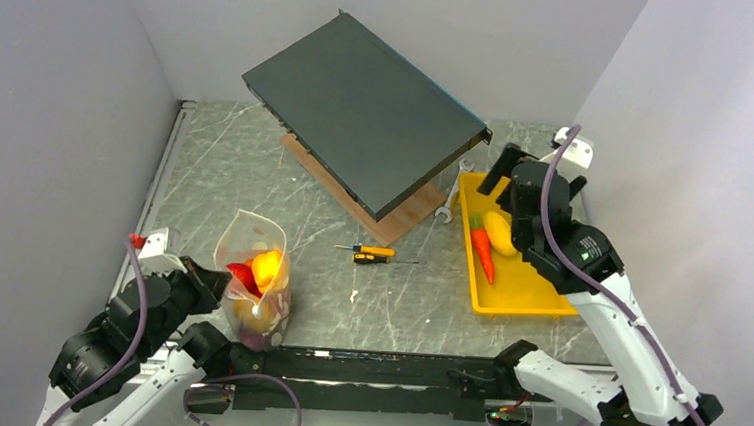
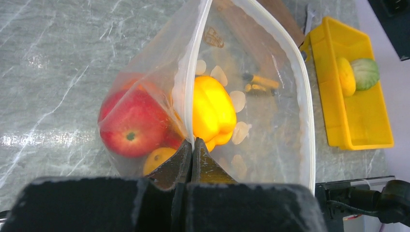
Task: Place the food in the zip-top bag and seal the zipper
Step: Pick up the fake fruit from the bin.
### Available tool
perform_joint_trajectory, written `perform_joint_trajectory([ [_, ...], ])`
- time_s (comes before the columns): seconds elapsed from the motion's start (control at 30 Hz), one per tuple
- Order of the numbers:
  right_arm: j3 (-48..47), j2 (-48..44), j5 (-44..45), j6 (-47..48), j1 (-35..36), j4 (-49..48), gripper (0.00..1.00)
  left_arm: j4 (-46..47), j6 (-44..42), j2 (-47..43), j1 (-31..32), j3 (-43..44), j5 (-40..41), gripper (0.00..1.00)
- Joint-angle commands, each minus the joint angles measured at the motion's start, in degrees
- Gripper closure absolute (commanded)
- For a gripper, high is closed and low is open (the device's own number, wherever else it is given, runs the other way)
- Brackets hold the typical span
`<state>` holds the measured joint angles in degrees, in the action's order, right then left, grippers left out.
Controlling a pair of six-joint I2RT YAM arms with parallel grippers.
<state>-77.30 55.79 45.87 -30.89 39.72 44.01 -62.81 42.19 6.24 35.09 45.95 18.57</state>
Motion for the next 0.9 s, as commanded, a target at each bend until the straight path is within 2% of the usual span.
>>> perform_joint_trajectory([
  [0.0,5.27,-2.73,-5.93,-2.24,-14.27,-0.96,0.09,1.99,-1.64,2.78,0.21,0.25,-1.55,1.0],
  [0.13,11.65,-3.82,-15.5,-1.48,-29.6,-5.02,0.1,2.41,-2.05,2.4,0.21,0.12,-1.52,1.0],
  [0.27,18.78,-0.71,-30.33,-0.39,-41.46,-10.36,0.09,2.82,-2.3,1.86,0.21,-0.12,-1.52,1.0],
  [0.5,32.15,5.34,-54.27,-5.14,-50.15,-25.35,0.05,2.69,-2.49,2.71,0.16,0.09,-1.76,1.0],
  [0.67,34.75,10.75,-57.86,-4.13,-51.32,-30.02,0.02,2.95,-2.68,2.7,0.15,-0.08,-1.95,1.0],
  [0.87,36.63,15.16,-57.05,-1.88,-51.49,-33.12,0.01,2.87,-2.84,3.49,0.15,-0.01,-2.18,1.0],
])
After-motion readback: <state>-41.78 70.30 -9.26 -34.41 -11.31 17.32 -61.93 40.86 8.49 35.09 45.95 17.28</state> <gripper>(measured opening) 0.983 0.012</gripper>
